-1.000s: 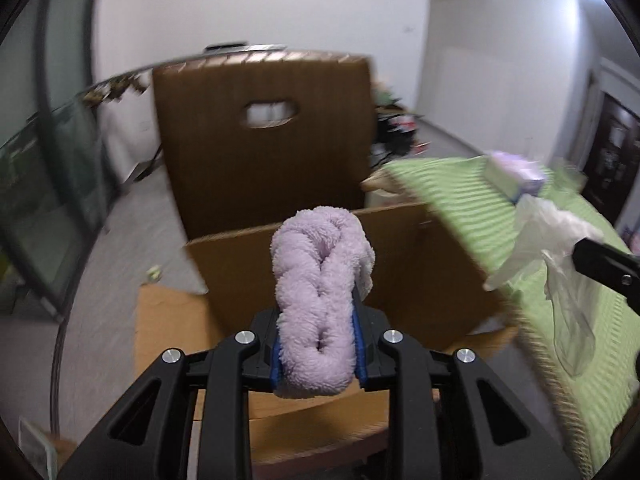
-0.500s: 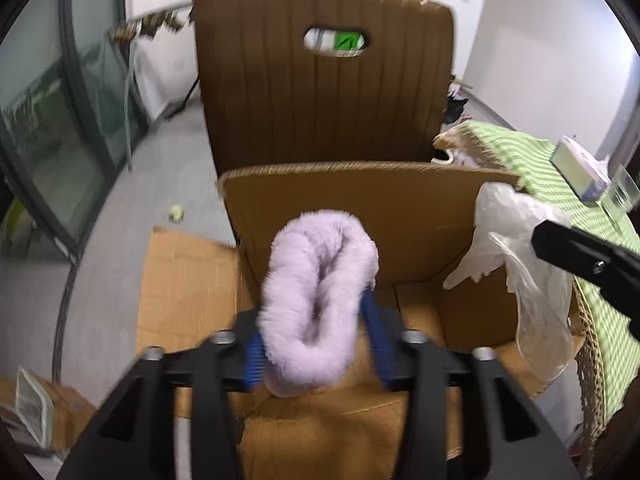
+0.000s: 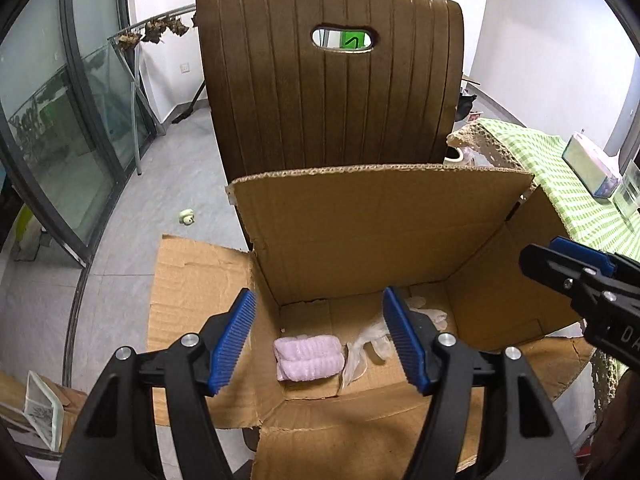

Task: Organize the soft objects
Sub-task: 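Carry both items to the cardboard box and open both tools to drop them, then lift both tools out of the box and return them over the table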

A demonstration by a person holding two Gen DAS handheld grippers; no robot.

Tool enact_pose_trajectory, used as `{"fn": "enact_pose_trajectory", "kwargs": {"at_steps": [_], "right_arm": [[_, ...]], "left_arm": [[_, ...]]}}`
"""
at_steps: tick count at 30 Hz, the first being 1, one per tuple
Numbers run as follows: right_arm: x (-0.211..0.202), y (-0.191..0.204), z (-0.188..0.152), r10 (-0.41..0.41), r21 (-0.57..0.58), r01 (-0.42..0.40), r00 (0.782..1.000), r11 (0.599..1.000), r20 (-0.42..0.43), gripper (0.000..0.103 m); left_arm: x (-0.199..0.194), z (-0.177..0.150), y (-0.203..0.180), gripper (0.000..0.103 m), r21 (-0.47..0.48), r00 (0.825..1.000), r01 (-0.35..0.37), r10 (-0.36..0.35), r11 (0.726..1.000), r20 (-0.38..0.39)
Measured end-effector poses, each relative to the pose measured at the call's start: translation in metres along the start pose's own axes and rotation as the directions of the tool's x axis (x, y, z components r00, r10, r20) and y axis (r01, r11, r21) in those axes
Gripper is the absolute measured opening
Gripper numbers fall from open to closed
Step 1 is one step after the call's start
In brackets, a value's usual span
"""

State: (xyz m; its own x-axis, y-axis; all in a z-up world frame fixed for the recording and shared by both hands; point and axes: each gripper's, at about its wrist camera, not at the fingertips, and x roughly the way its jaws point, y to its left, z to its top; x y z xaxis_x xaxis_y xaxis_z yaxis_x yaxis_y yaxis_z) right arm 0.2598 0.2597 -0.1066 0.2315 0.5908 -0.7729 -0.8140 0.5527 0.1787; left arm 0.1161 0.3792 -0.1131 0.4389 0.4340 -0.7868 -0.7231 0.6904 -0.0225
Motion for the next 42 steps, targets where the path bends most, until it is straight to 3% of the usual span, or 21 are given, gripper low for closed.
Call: {"fn": "enact_pose_trajectory", "kwargs": {"at_steps": [2,8,14,16,19,20,24,28,32,36,42], "right_arm": [[-0.005,-0.001,0.0,-0.018,0.007,0.018,1.0,1.0,0.013,0.062],[-0.031,-0.005,0.0,-0.038,0.022,0.036,0.995,0.999,0.087,0.062],[-0.071,-0.007,-0.007,-0.077,0.023,0.074,0.967,0.997,0.244,0.066],[-0.087,-0.008,-0.01,-0.09,0.024,0.087,0.949,0.996,0.302,0.066],[-0.117,-0.007,-0.016,-0.122,0.021,0.125,0.902,0.992,0.413,0.072],[-0.13,-0.006,-0.019,-0.141,0.022,0.148,0.878,0.989,0.458,0.073],[-0.167,-0.006,-0.029,-0.193,0.043,0.202,0.818,0.978,0.542,0.08],[-0.189,-0.007,-0.037,-0.237,0.066,0.243,0.792,0.968,0.562,0.084],[-0.205,-0.01,-0.046,-0.278,0.098,0.272,0.776,0.957,0.566,0.084],[-0.218,-0.013,-0.062,-0.34,0.135,0.322,0.76,0.937,0.554,0.085],[-0.243,-0.034,-0.089,-0.454,0.222,0.399,0.72,0.89,0.525,0.085]], "left_arm": [[-0.003,0.0,-0.001,0.064,0.001,1.0,0.0,0.0,1.0,0.009],[-0.019,0.0,-0.011,0.064,0.02,0.999,0.01,-0.011,1.0,0.053],[-0.055,-0.002,-0.029,0.07,0.069,0.98,-0.005,-0.009,0.998,0.2],[-0.071,-0.003,-0.034,0.072,0.075,0.967,0.001,-0.02,0.997,0.254],[-0.094,-0.004,-0.04,0.074,0.083,0.945,0.008,-0.034,0.997,0.326],[-0.103,-0.004,-0.042,0.076,0.089,0.934,0.009,-0.04,0.996,0.355],[-0.137,-0.006,-0.05,0.085,0.107,0.888,0.019,-0.066,0.994,0.456],[-0.172,-0.014,-0.058,0.09,0.125,0.837,0.05,-0.11,0.991,0.535],[-0.197,-0.021,-0.066,0.095,0.144,0.806,0.072,-0.143,0.987,0.574],[-0.212,-0.028,-0.075,0.096,0.157,0.787,0.107,-0.18,0.982,0.59],[-0.223,-0.04,-0.095,0.096,0.223,0.775,0.161,-0.263,0.962,0.575]]}}
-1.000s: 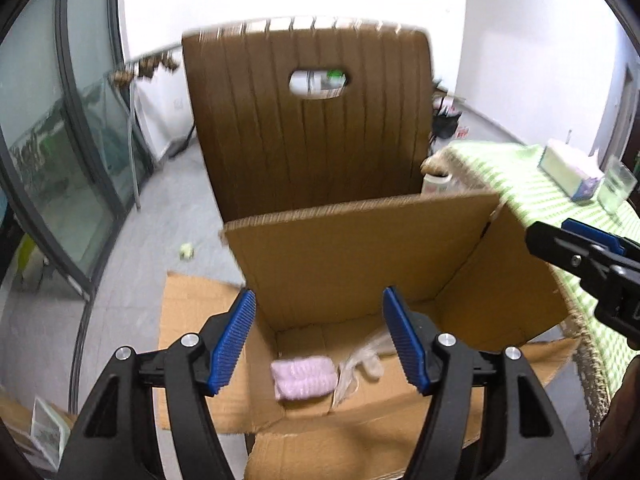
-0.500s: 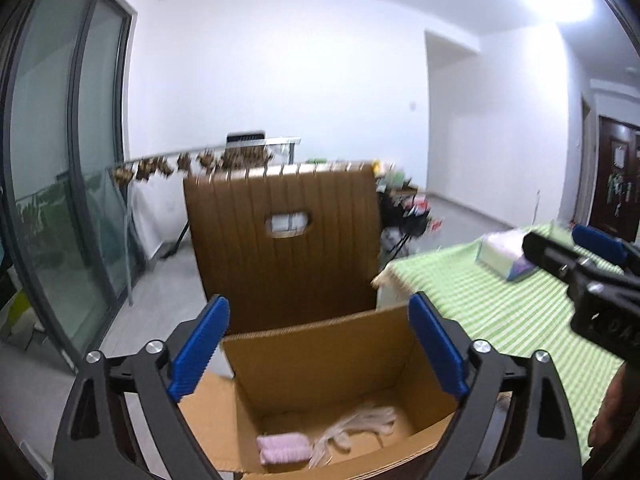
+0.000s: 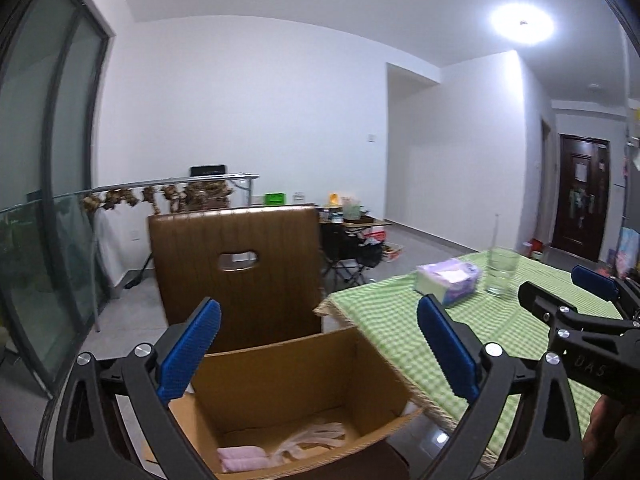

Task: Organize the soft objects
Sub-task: 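Lift both tools out of the box and return them over the table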

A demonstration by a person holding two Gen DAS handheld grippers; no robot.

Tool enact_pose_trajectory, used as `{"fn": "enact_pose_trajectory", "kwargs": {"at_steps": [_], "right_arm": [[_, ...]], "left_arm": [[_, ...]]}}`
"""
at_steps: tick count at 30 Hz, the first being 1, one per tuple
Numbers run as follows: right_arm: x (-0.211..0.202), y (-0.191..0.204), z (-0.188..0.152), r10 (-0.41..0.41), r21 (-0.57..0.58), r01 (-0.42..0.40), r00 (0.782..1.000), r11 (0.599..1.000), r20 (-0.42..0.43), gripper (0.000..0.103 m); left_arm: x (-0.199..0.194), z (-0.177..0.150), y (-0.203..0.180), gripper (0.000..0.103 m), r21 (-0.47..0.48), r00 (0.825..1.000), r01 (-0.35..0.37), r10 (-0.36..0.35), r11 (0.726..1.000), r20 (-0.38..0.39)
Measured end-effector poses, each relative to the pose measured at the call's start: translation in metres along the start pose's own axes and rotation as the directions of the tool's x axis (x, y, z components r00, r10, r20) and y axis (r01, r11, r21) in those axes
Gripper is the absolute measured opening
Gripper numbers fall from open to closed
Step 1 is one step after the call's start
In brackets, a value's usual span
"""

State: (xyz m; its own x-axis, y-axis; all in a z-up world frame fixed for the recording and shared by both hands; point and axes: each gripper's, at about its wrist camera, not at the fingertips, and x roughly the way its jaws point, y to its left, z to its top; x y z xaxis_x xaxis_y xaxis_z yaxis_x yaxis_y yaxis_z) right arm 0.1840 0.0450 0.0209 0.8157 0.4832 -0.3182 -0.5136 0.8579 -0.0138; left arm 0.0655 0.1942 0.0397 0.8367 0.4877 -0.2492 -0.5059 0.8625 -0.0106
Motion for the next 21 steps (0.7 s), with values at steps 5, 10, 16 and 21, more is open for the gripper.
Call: {"fn": "enact_pose_trajectory", "kwargs": {"at_steps": [5,10,16,21], "right_arm": [[-0.029,-0.027,-0.011,-0.114,0.021,0.114,0.993,0.993,0.001,0.085],[-0.062,-0.06,-0.023,-0.234,0.077,0.234,0.972,0.969,-0.009,0.085],[-0.105,-0.092,-0.039,-0.385,0.11,0.385,0.923,0.916,-0.025,0.085],[-0.145,-0.107,-0.055,-0.506,0.118,0.508,0.861,0.853,-0.048,0.085]], "left_arm": [[-0.01,-0.001,-0.033,0.096,0.033,0.994,0.109,-0.109,0.993,0.003],[-0.019,0.001,-0.068,0.096,0.064,0.972,0.234,-0.235,0.97,0.0],[-0.037,-0.002,-0.104,0.096,0.071,0.923,0.385,-0.385,0.92,-0.016],[-0.056,-0.009,-0.134,0.096,0.079,0.857,0.516,-0.514,0.853,-0.041]]}}
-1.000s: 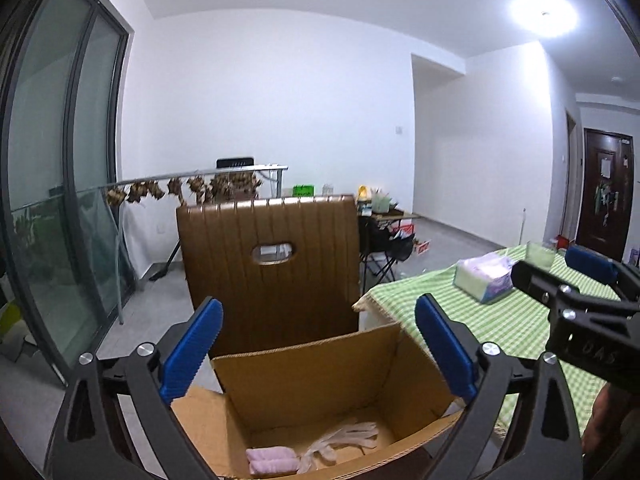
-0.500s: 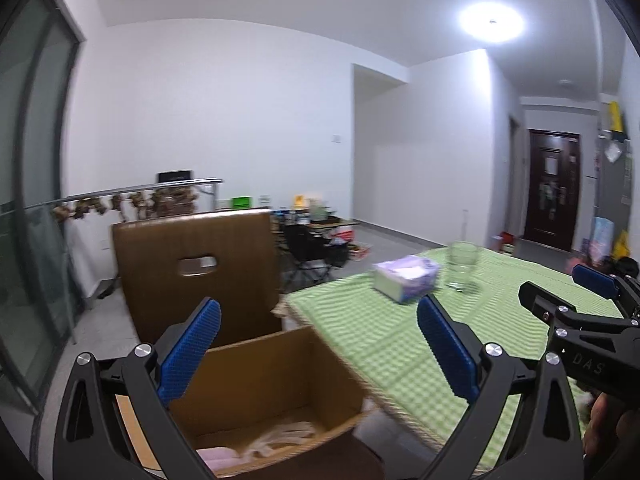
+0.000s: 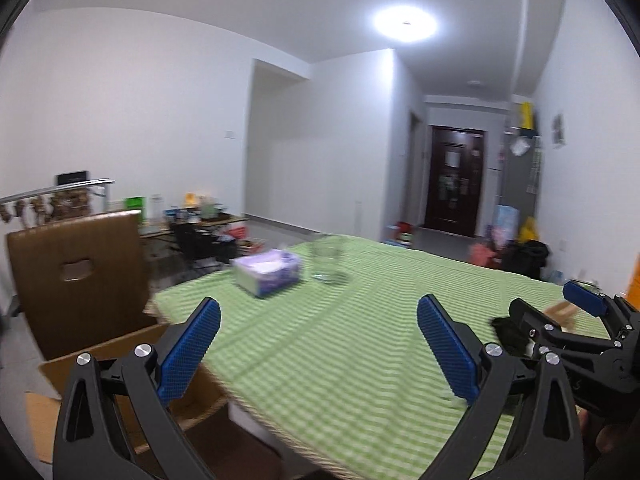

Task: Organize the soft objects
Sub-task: 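Lift both tools out of the box and return them over the table, then grasp the black knit glove with the left tool while the right tool grasps a clear plastic piece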

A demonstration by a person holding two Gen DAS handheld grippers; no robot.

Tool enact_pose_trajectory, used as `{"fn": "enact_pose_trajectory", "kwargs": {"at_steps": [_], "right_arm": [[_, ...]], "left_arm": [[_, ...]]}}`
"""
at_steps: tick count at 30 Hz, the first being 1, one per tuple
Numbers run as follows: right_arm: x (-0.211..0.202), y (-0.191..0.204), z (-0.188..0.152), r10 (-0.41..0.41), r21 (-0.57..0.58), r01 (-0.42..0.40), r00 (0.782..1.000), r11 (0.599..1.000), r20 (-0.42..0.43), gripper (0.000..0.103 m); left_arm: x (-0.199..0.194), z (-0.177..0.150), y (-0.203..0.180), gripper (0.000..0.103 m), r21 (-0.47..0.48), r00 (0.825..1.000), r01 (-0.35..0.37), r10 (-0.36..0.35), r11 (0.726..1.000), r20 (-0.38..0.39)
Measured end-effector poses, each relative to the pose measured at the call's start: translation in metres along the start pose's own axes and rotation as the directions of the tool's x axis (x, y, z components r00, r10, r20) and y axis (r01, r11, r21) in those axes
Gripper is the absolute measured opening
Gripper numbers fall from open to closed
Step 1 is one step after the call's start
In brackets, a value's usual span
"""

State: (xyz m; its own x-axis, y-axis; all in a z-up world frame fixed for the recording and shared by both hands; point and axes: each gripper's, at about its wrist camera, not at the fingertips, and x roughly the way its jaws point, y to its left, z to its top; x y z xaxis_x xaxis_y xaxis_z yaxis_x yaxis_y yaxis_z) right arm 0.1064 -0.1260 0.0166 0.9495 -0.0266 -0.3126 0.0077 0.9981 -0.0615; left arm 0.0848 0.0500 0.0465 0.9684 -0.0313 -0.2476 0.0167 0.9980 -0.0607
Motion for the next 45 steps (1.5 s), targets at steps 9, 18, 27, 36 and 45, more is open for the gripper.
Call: {"fn": "enact_pose_trajectory", "kwargs": {"at_steps": [9,18,27,36,45], "right_arm": [[-0.047,-0.055,-0.034,-0.242,0.035,0.245,0.968,0.969,-0.067,0.088],[-0.071,-0.089,-0.053,-0.316,0.082,0.327,0.942,0.942,-0.115,0.088],[-0.071,-0.103,-0.059,-0.308,0.103,0.324,0.941,0.941,-0.142,0.088],[-0.047,-0.121,-0.085,-0.272,0.126,0.307,0.933,0.943,-0.237,0.088],[-0.016,-0.145,-0.097,-0.167,0.205,0.242,0.931,0.948,-0.325,0.059]], "left_arm": [[-0.011,-0.013,-0.037,0.096,0.026,0.987,0.159,-0.159,0.987,-0.015],[-0.012,-0.017,-0.05,0.096,0.032,0.979,0.199,-0.198,0.979,-0.043],[-0.005,-0.022,-0.055,0.096,0.042,0.976,0.208,-0.205,0.977,-0.069],[0.037,-0.062,-0.091,0.096,0.081,0.907,0.341,-0.304,0.937,-0.292],[0.102,-0.086,-0.138,0.096,0.059,0.824,0.413,-0.346,0.909,-0.448]]}}
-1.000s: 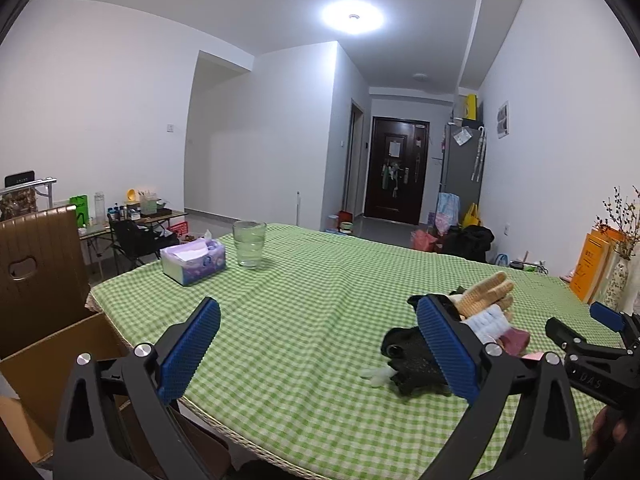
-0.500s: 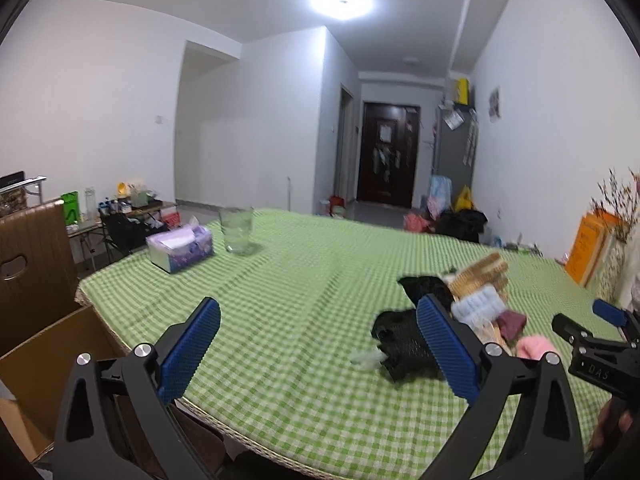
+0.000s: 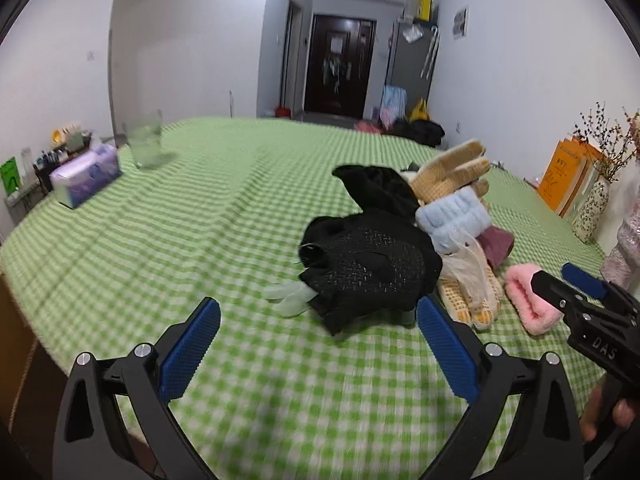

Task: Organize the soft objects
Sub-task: 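Grasp the black knit glove with the left tool while the right tool grasps a clear plastic piece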

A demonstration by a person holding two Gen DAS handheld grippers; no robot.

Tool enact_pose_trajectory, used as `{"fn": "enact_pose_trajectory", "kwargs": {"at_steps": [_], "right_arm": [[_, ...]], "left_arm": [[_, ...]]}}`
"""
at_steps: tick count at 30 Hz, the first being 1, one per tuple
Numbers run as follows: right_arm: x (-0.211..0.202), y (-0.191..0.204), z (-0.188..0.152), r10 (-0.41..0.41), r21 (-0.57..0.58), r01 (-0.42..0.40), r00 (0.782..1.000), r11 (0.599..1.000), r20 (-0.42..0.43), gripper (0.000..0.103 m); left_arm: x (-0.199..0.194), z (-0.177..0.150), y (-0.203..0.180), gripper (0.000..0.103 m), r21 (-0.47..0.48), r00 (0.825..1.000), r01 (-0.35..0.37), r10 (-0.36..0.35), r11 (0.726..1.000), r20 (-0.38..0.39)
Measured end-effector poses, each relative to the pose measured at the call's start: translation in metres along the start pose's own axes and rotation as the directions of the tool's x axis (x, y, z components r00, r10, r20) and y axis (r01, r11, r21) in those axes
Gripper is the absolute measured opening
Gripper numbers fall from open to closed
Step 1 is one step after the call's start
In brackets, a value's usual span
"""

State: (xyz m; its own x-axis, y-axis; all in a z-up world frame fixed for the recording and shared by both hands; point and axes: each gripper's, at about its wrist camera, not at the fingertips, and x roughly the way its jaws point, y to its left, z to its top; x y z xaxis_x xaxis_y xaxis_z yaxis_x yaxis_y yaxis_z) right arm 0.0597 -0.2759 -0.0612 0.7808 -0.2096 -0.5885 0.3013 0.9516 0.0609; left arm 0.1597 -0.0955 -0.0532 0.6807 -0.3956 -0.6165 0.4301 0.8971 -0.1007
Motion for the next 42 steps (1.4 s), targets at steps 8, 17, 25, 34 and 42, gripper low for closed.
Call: {"fn": "enact_pose_trajectory", "kwargs": {"at_steps": [8,17,25,34,42], "right_arm": [[0.031,0.02,0.009,0.101,-0.02,-0.102,0.993,0.995,-0.063,0.045],[0.071,0.028,0.018,0.13,0.004,-0.13,0.985,0.991,-0.116,0.025],[0.067,0.044,0.027,0.172,-0.034,-0.177,0.98,0.984,-0.099,0.007],[0.043,0.066,0.039,0.244,-0.078,-0.248,0.968,0.966,-0.054,0.006],[0.01,0.109,0.054,0.335,-0.151,-0.331,0.942,0.932,0.005,0.006]], "left_arm": [[0.053,0.016,0.002,0.071,-0.043,0.995,0.05,-0.054,0.998,-0.087],[0.09,0.018,0.005,0.067,-0.102,0.97,0.139,-0.156,0.985,-0.184],[0.058,0.025,0.005,0.014,-0.065,0.973,0.181,-0.189,0.981,-0.135],[-0.009,0.028,0.023,0.011,-0.07,0.982,0.186,-0.187,0.98,-0.017],[-0.056,0.029,0.065,0.011,-0.094,0.994,0.087,-0.081,0.992,0.073]]}}
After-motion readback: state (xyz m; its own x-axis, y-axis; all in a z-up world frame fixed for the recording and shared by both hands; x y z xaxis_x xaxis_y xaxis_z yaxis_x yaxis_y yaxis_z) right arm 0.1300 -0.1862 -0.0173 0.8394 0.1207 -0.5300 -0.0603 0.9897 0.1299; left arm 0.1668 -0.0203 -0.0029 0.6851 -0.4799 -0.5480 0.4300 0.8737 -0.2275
